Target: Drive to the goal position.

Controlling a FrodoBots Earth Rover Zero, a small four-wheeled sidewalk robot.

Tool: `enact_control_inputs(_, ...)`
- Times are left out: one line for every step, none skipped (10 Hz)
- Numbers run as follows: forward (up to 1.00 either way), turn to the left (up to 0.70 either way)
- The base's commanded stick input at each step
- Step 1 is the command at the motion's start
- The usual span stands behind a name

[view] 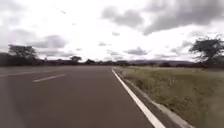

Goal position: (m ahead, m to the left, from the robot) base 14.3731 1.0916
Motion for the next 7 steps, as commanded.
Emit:
enact_control_inputs(0.70, 0.00)
enact_control_inputs(0.70, 0.00)
enact_control_inputs(0.70, 0.00)
enact_control_inputs(0.70, 0.00)
enact_control_inputs(0.70, 0.00)
enact_control_inputs(0.70, 0.00)
enact_control_inputs(0.70, 0.00)
